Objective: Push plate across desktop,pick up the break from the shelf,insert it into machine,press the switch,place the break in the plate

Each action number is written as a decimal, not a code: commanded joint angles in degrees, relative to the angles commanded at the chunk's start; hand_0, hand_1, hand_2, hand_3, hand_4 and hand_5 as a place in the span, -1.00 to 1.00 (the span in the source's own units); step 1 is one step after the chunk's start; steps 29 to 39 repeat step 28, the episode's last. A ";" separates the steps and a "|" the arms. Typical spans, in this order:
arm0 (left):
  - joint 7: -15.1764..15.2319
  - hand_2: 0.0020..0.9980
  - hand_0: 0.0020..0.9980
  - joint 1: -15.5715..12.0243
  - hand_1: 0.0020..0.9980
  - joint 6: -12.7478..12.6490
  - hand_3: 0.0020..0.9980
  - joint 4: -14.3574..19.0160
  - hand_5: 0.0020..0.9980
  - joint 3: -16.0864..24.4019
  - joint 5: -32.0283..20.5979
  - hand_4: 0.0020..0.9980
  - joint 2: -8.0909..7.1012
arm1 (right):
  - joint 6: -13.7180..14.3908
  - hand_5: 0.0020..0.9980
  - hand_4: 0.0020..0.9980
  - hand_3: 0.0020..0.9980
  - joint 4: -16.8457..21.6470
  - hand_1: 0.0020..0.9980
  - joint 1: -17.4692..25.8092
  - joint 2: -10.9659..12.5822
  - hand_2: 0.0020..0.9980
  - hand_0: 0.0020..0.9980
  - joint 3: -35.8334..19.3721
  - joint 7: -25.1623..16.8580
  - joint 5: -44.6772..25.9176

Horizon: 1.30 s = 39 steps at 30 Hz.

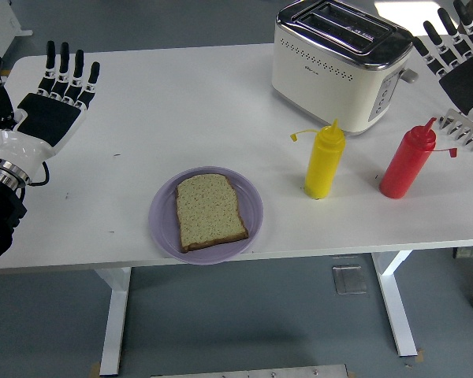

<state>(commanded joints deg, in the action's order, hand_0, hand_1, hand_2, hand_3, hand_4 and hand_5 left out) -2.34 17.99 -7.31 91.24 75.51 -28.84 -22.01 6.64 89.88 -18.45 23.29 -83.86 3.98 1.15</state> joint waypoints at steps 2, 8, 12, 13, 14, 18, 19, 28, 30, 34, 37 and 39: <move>0.00 0.47 0.62 0.04 0.52 0.00 0.51 -0.06 1.00 -0.07 -0.04 0.54 0.01 | 0.04 -0.14 0.38 0.47 0.07 0.53 0.09 -0.02 0.48 0.63 -0.08 -0.02 -0.01; -0.01 0.47 0.63 0.19 0.52 0.04 0.51 -0.53 1.00 -0.31 0.02 0.54 0.09 | 0.14 -0.14 0.38 0.47 0.11 0.53 0.17 -0.05 0.48 0.63 -0.11 -0.05 -0.01; -0.02 0.47 0.63 0.27 0.52 0.06 0.51 -0.73 1.00 -0.39 -0.02 0.53 0.12 | 0.17 -0.14 0.38 0.47 0.13 0.53 0.19 -0.05 0.49 0.63 -0.14 -0.05 0.01; -0.02 0.47 0.63 0.31 0.52 0.06 0.51 -0.79 1.00 -0.43 -0.07 0.53 0.11 | 0.15 -0.14 0.38 0.47 0.15 0.53 0.19 -0.06 0.49 0.63 -0.15 -0.05 0.03; -0.02 0.47 0.63 0.37 0.52 0.07 0.51 -0.87 1.00 -0.49 -0.14 0.53 0.09 | 0.14 -0.14 0.38 0.47 0.16 0.53 0.21 -0.06 0.49 0.63 -0.16 -0.05 0.06; -0.03 0.47 0.63 0.46 0.52 0.10 0.51 -0.99 1.00 -0.57 -0.27 0.51 0.07 | 0.13 -0.14 0.38 0.47 0.22 0.53 0.28 -0.07 0.48 0.63 -0.21 -0.03 0.12; -0.04 0.47 0.63 0.46 0.52 0.11 0.51 -1.00 1.00 -0.57 -0.28 0.51 0.06 | 0.13 -0.14 0.38 0.47 0.23 0.53 0.28 -0.07 0.48 0.63 -0.22 -0.03 0.12; -0.06 0.47 0.63 0.60 0.52 0.12 0.51 -0.97 1.00 -0.65 -0.22 0.51 0.06 | 0.16 -0.14 0.38 0.47 0.26 0.53 0.23 -0.06 0.48 0.63 -0.33 -0.04 0.17; -0.06 0.47 0.63 0.60 0.52 0.12 0.51 -0.97 1.00 -0.65 -0.22 0.51 0.06 | 0.16 -0.14 0.38 0.47 0.26 0.53 0.23 -0.06 0.48 0.63 -0.33 -0.04 0.17; -0.06 0.47 0.63 0.60 0.52 0.12 0.51 -0.97 1.00 -0.65 -0.22 0.51 0.06 | 0.16 -0.14 0.38 0.47 0.26 0.53 0.23 -0.06 0.48 0.63 -0.33 -0.04 0.17; -0.06 0.47 0.63 0.60 0.52 0.12 0.51 -0.97 1.00 -0.65 -0.22 0.51 0.06 | 0.16 -0.14 0.38 0.47 0.26 0.53 0.23 -0.06 0.48 0.63 -0.33 -0.04 0.17; -0.06 0.47 0.63 0.60 0.52 0.12 0.51 -0.97 1.00 -0.65 -0.22 0.51 0.06 | 0.16 -0.14 0.38 0.47 0.26 0.53 0.23 -0.06 0.48 0.63 -0.33 -0.04 0.17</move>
